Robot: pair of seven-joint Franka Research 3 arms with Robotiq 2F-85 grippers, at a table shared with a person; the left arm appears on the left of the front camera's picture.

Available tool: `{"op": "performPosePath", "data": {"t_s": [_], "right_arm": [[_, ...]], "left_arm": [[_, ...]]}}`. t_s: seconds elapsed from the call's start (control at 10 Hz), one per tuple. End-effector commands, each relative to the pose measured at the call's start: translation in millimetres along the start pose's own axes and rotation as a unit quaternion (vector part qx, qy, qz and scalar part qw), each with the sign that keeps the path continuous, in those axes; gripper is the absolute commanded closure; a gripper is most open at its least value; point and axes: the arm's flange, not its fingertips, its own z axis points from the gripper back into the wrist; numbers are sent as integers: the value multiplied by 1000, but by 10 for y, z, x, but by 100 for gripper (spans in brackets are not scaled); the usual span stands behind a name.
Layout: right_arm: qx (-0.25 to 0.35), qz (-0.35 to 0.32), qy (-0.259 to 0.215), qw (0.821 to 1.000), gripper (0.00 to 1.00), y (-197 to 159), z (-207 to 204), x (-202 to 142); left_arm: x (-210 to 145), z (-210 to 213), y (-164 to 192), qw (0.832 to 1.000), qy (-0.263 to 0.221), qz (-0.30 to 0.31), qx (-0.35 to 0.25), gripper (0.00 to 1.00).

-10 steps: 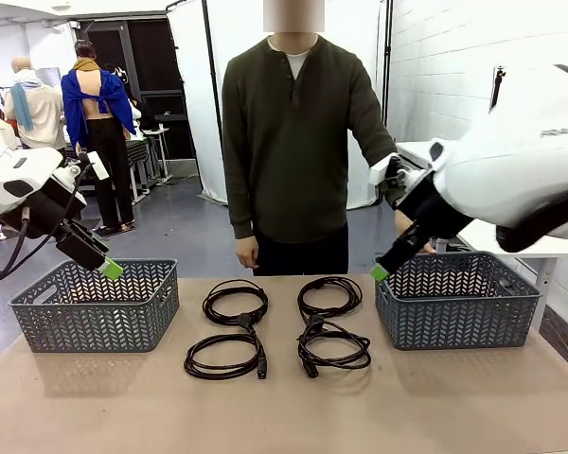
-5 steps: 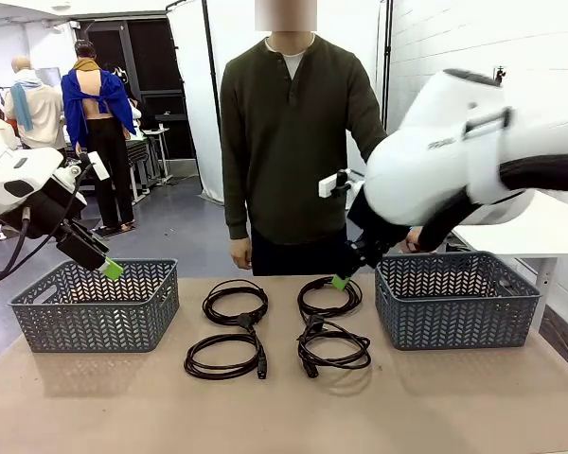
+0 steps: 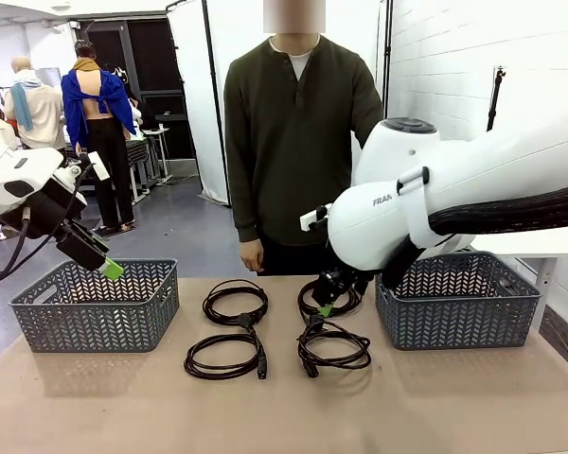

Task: Organize the cables according to human instructions.
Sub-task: Pick up a bundle of cables and place it in the basket indicated by the human.

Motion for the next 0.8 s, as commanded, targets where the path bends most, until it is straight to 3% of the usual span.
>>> {"op": "performPosePath", "data": {"t_s": [0.0, 0.6, 0.7], "right_arm": [[1, -9, 3, 1000, 0, -30, -24, 83], [1, -1, 0, 1000, 0, -5, -6, 23], [13, -50, 25, 998, 0, -2, -16, 135]], "left_arm": [[-12, 4, 19, 1000, -1, 0, -2, 0], [-12, 4, 19, 1000, -1, 0, -2, 0], [-12, 4, 19, 1000, -1, 0, -2, 0]]}}
